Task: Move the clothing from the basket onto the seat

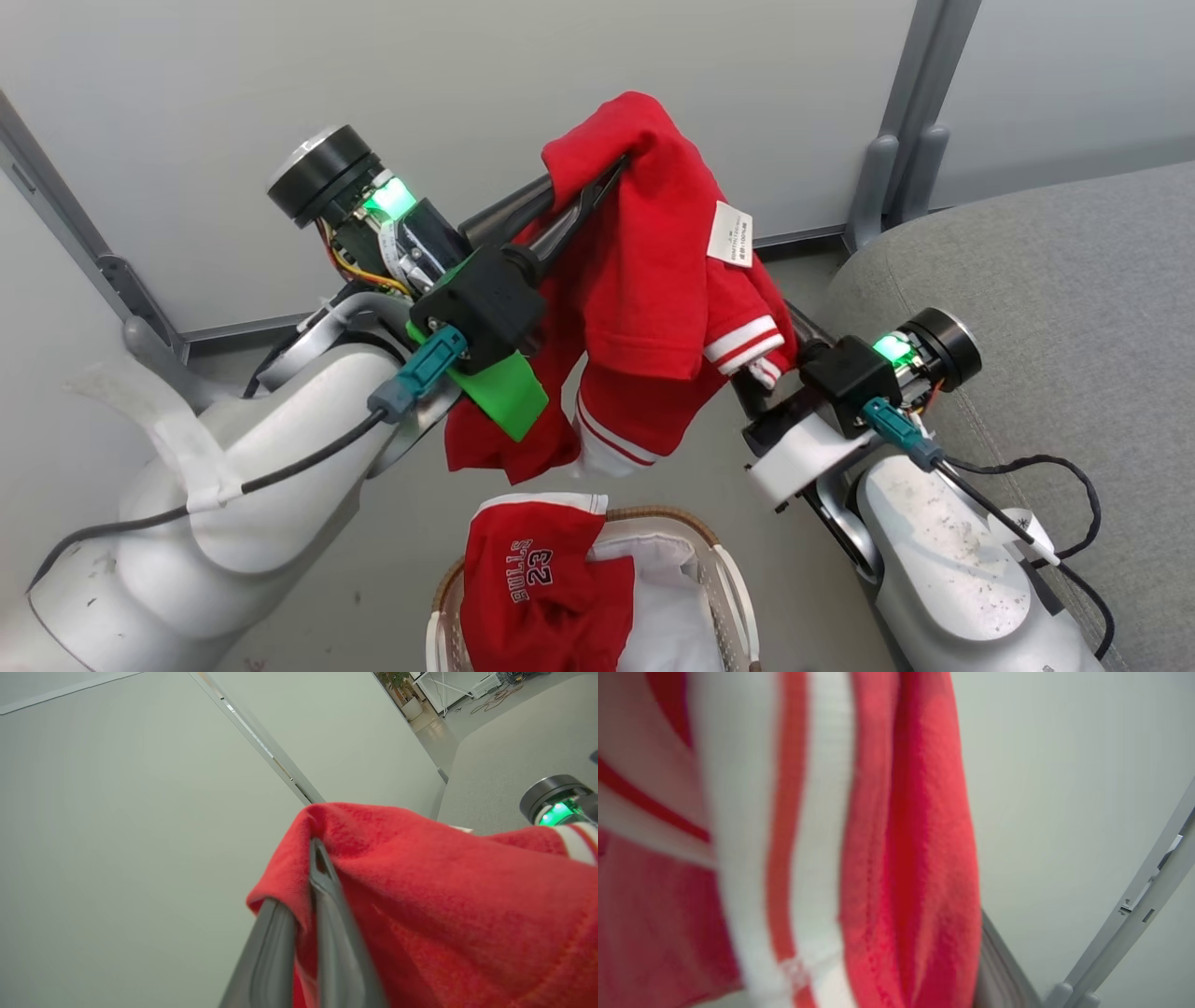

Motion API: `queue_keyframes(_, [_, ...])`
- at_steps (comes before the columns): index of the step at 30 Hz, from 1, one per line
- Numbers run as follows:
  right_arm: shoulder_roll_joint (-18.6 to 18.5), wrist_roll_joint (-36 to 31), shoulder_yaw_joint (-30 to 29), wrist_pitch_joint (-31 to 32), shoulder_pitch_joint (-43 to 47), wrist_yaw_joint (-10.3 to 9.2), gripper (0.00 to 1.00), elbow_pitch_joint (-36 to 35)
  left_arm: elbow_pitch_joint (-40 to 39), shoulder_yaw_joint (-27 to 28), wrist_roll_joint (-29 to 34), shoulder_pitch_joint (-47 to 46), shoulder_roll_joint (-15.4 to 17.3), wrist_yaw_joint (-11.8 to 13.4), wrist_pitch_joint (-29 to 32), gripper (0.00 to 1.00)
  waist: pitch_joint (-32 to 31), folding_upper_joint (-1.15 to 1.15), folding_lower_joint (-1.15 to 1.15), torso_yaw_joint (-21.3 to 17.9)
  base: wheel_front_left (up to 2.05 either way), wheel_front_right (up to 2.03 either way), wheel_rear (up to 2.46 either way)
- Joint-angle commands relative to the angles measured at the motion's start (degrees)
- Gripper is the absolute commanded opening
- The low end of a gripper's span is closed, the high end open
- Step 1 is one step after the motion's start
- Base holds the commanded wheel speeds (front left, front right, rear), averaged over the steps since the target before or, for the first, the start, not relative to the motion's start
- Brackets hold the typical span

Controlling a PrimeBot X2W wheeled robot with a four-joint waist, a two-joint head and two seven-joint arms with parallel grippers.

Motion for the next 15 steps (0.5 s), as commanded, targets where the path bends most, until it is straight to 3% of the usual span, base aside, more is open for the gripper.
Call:
queue_keyframes(1, [-0.22,0.53,0.22,-0.14,-1.0,-0.04,0.0,0.3,0.3,0.42,-0.76,1.35,-0.17,0.56,-0.46,0.0,-0.02,0.0,0.0,0.0,0.0,0.0,0.0])
queue_keyframes(3, [-0.22,0.9,0.23,-0.14,-1.22,-0.04,0.0,0.64,0.84,0.56,-1.57,2.43,-0.4,1.1,-0.98,0.0,-0.03,0.0,0.0,0.01,0.0,0.0,0.0])
queue_keyframes(4, [-0.22,0.99,0.18,-0.14,-1.24,-0.04,0.0,0.65,1.02,0.68,-1.79,2.91,-0.46,1.43,-1.29,0.08,-0.03,0.0,0.0,0.0,0.0,0.0,0.0])
queue_keyframes(5, [-0.22,1.0,0.09,-0.14,-1.34,-0.04,0.0,0.57,1.22,0.79,-2.01,3.4,-0.54,1.71,-1.52,0.27,-0.03,0.0,0.0,-0.03,0.0,0.0,0.0])
queue_keyframes(9, [-0.22,1.34,-0.63,-0.14,-1.53,-0.04,0.0,0.31,2.31,1.19,-3.28,6.12,-0.98,3.07,-2.92,0.49,-0.1,0.0,0.0,-0.19,0.0,0.0,0.0])
queue_keyframes(11, [-0.22,1.52,-1.21,-0.14,-1.6,-0.04,0.0,0.14,3.11,1.65,-4.52,8.1,-1.57,3.9,-3.72,0.91,-0.17,0.0,0.0,-0.26,0.0,0.0,0.0])
queue_keyframes(12, [-0.22,1.59,-1.51,-0.14,-1.66,-0.04,0.0,0.03,3.31,1.74,-4.55,8.73,-1.72,4.26,-3.98,1.0,-0.19,0.0,0.0,-0.27,0.0,0.0,0.0])
queue_keyframes(15, [-0.21,1.48,-2.58,-0.13,-1.65,-0.04,0.0,-0.61,4.18,2.59,-6.6,12.43,-3.4,5.42,-4.97,1.0,-0.24,0.0,0.0,-0.22,0.0,0.0,0.0])
